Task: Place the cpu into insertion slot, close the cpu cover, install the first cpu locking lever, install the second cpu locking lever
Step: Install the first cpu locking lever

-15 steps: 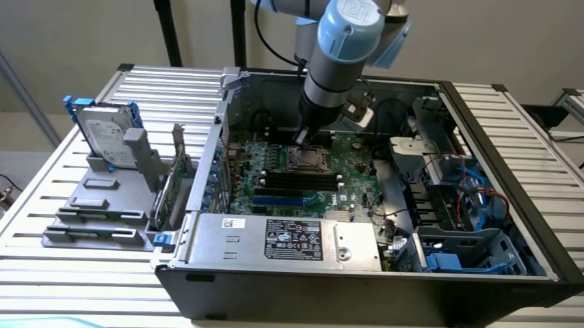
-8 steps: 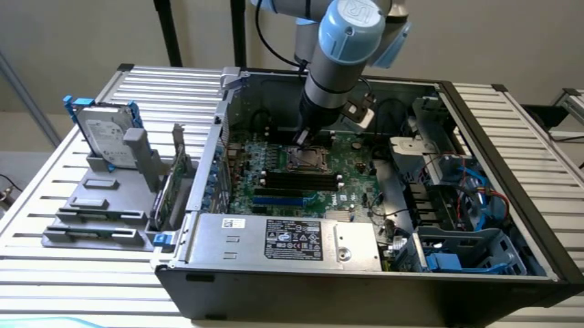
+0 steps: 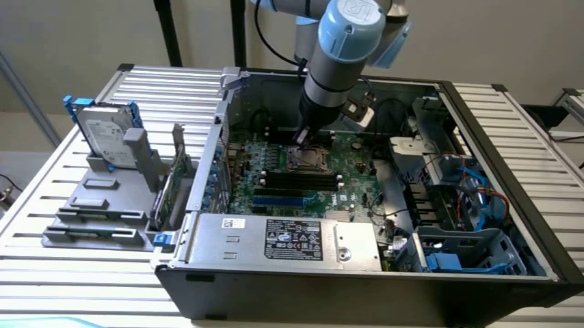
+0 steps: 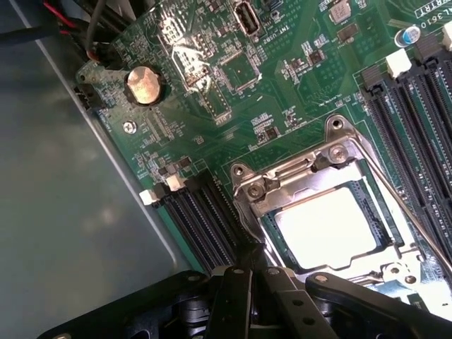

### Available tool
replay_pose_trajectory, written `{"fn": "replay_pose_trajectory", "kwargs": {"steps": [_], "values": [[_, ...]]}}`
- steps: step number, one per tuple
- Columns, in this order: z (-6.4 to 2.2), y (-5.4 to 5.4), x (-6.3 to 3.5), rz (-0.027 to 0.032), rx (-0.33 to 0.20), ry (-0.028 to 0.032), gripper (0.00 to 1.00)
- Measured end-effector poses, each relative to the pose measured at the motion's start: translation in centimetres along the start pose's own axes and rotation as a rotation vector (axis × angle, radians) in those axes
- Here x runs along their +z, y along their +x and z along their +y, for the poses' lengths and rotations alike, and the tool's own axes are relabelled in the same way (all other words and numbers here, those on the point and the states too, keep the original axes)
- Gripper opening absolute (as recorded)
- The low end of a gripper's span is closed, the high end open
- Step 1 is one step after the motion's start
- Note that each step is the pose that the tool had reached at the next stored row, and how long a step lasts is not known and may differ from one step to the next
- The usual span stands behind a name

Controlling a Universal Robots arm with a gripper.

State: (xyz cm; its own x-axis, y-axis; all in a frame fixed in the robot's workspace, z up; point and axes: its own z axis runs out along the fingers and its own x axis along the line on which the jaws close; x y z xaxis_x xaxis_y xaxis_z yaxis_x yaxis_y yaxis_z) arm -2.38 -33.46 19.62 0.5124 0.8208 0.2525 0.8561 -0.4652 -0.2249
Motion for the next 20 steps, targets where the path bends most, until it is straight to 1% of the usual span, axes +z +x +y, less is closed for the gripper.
{"fn": "replay_pose_trajectory", "kwargs": {"steps": [2, 4, 11, 15, 20], "values": [[-0.29, -0.16, -0.05, 0.0029, 0.000, 0.0017, 0.11], [-0.47, -0.25, -0.05, 0.0046, 0.001, 0.0024, 0.11], [-0.49, -0.27, -0.04, 0.0055, 0.003, 0.0019, 0.11], [-0.39, -0.21, -0.04, 0.0058, 0.005, 0.0014, 0.11], [0.00, -0.01, 0.02, 0.0067, 0.008, 0.0006, 0.11]]}}
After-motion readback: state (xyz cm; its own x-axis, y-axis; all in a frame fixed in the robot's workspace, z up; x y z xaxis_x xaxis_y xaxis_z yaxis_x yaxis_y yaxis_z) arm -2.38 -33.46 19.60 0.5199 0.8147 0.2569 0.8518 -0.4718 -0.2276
